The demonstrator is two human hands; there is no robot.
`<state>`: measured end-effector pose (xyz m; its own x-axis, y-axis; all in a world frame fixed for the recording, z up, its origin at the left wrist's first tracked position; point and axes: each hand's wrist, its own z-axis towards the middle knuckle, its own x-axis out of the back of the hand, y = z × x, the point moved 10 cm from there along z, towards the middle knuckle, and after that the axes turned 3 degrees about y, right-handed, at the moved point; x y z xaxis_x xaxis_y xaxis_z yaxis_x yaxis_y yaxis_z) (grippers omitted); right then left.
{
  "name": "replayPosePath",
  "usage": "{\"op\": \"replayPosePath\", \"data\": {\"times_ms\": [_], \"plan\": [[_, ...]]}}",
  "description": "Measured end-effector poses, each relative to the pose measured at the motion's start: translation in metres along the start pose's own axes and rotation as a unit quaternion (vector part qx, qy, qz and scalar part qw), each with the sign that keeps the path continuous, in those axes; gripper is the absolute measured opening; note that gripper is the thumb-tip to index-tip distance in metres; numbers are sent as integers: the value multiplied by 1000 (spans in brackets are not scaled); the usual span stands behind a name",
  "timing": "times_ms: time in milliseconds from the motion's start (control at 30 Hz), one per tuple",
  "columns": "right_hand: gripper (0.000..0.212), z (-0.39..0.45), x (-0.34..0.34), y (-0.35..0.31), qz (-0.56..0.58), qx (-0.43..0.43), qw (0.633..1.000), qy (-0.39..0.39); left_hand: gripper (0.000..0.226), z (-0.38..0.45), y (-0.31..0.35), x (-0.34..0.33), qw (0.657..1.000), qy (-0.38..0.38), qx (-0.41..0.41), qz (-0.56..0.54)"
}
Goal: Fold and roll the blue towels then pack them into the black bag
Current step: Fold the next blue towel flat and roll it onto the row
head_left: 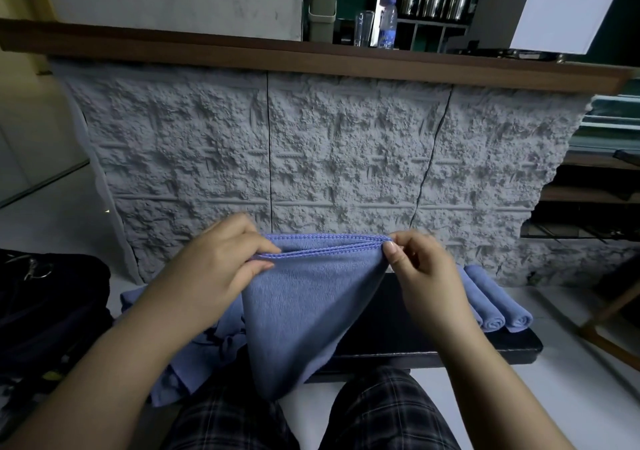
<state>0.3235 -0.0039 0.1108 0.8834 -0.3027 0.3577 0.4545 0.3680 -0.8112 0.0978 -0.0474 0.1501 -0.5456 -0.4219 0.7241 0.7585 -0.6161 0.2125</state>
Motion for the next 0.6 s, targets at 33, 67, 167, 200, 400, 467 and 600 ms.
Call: {"op": "replayPosePath", "data": {"times_ms": [33,67,167,200,400,467,600], "plan": [[16,0,-2,3,11,-5,1000,-9,14,-1,-2,-1,1000,11,13,-1],[16,0,-4,8,21,-12,1000,-13,9,-2,-5,-3,999,21,27,-1],[18,-1,-7,21,15,-29,999,-12,29,-6,-14,-13,996,24,80,-7],[17,-2,-9,26,17,-36,999,-16,35,-8,-18,-18,994,17,104,-20],[14,-7,-22,54,65,-84,993,-43,22,-13,-50,-48,977,-21,206,-57],[13,-7,-27,64,87,-102,990,-40,26,-14,-60,-58,972,-22,226,-63],[13,-5,-39,87,147,-160,975,-34,20,-25,-88,-87,942,-12,307,-133]]}}
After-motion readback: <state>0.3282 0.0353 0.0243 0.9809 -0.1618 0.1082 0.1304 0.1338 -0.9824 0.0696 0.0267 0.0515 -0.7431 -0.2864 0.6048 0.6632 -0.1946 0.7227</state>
